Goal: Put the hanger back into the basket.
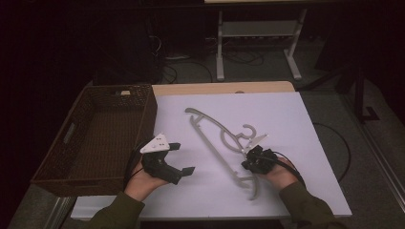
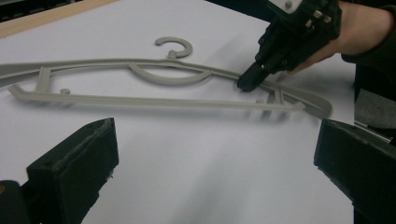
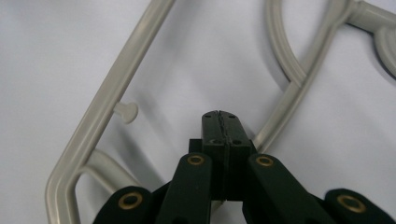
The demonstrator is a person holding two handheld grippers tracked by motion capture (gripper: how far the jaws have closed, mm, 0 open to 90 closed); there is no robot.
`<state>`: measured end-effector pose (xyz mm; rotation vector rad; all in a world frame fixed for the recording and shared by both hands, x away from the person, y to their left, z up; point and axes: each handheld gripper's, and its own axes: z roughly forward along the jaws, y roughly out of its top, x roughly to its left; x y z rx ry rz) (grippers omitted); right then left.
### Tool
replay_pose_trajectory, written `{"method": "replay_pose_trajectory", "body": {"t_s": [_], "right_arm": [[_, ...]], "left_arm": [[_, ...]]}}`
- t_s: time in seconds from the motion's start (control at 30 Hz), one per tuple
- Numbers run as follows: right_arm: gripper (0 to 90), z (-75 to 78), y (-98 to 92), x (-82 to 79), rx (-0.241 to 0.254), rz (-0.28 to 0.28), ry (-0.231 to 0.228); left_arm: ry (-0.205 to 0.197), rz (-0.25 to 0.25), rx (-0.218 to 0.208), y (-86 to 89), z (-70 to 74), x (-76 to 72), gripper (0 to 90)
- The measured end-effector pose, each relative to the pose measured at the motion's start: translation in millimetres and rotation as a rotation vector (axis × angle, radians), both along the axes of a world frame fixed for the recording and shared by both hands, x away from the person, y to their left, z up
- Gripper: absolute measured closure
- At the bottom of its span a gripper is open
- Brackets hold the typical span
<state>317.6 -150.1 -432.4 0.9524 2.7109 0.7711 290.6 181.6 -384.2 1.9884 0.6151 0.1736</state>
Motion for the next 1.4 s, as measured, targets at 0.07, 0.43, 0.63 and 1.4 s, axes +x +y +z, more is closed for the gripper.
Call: {"method": "replay_pose_trajectory", "body": {"t_s": [0.07, 0.43, 0.63, 1.4], "right_arm": [[89.2, -0.1, -7.6, 4.3, -0.010, -0.021, -0.007], [89.1, -0.1, -50.1, 27.6, -0.002, -0.140, -0.034], [80.7, 15.0, -32.3, 34.3, 0.193, -0.093, -0.033], [75.0, -3.5, 47.6, 77.0, 0.155, -0.055, -0.002]], "left_arm": [[0.002, 0.002, -0.002, 0.1, 0.1, -0.1, 0.0], [0.003, -0.001, 0.000, -0.5, -0.1, 0.3, 0.0], [0.007, 0.002, -0.015, -1.9, -0.5, 1.5, 0.0], [0.010, -0.006, -0.011, -2.7, -0.6, 1.0, 0.0]]}}
